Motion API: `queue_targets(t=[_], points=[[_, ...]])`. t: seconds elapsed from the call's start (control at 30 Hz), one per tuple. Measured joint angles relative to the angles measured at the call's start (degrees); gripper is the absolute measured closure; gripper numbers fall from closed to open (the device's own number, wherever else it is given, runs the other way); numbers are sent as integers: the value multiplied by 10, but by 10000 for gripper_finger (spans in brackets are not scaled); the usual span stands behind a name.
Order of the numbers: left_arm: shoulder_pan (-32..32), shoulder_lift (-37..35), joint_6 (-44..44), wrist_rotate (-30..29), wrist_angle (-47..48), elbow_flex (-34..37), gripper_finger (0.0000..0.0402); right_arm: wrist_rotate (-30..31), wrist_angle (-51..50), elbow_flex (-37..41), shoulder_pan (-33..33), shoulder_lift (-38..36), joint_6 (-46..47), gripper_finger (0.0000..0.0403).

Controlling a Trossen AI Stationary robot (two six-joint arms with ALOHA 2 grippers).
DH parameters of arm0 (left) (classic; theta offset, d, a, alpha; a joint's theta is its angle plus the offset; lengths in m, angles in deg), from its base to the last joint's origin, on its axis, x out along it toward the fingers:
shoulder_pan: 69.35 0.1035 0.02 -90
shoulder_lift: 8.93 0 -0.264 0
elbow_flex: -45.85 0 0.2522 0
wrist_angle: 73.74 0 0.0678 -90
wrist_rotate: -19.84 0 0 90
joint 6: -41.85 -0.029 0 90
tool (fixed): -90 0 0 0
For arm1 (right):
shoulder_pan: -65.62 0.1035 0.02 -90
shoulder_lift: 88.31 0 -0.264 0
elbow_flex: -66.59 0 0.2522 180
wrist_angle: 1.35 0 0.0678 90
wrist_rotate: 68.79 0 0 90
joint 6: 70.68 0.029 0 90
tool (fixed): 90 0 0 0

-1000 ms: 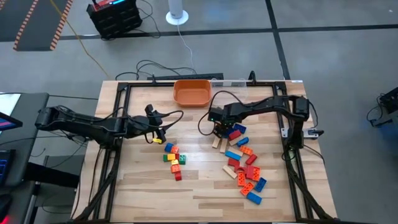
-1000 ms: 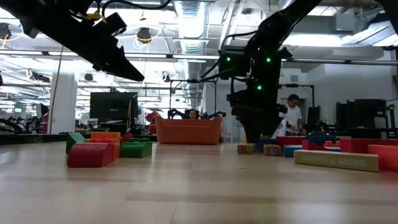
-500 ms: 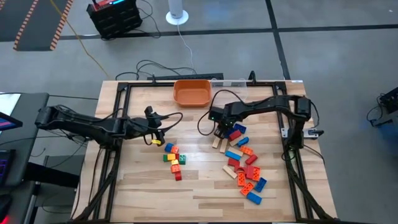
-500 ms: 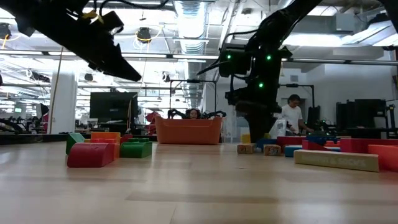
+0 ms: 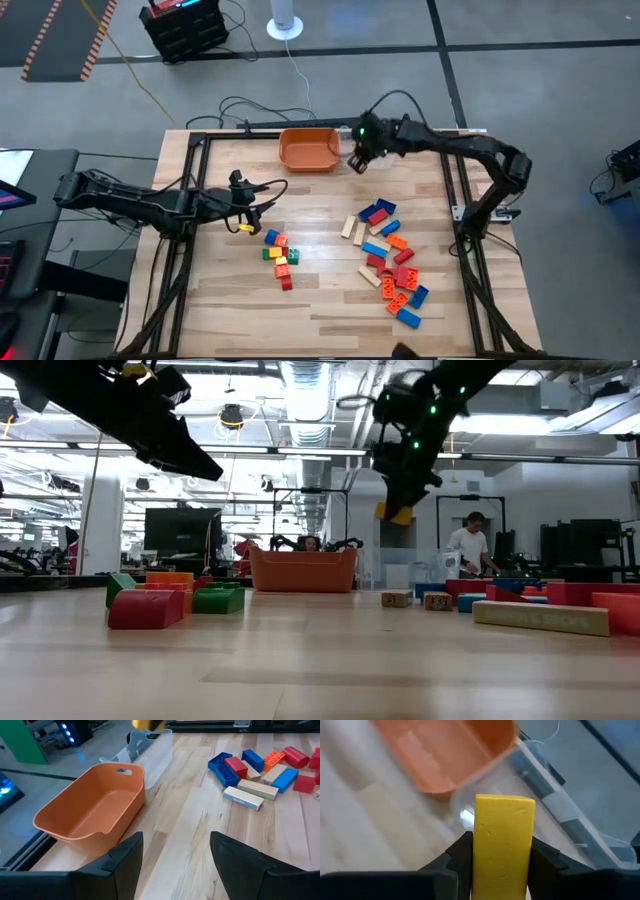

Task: Sort blocks by size
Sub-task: Put the top yellow block into the transparent bin, then put the center wooden block into the transparent bin

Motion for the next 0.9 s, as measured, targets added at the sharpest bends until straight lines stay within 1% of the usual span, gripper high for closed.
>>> queue_targets(t=[0.1,0.27,0.43,0.53,0.6,0.73,0.83,0.9], points=[[0,0,-3,0,0,0,177,-26,-7,-17,-37,37,-20,241],[1,0,-6,0,2,0,177,-33,-35,-53,-75,104,-37,242],[1,0,-8,-3,7,0,177,-62,-79,-95,-94,162,-52,242],[1,0,-8,-3,9,0,177,-65,-105,-116,-93,190,-69,237],[1,0,-8,-3,9,0,177,-66,-108,-126,-92,201,-82,223],[1,0,-8,-3,15,0,177,-65,-115,-137,-93,210,-87,176],[1,0,-5,-3,28,0,177,-65,-123,-145,-93,201,-87,146],[1,0,-4,-3,34,0,177,-65,-140,-150,-92,189,-87,135]])
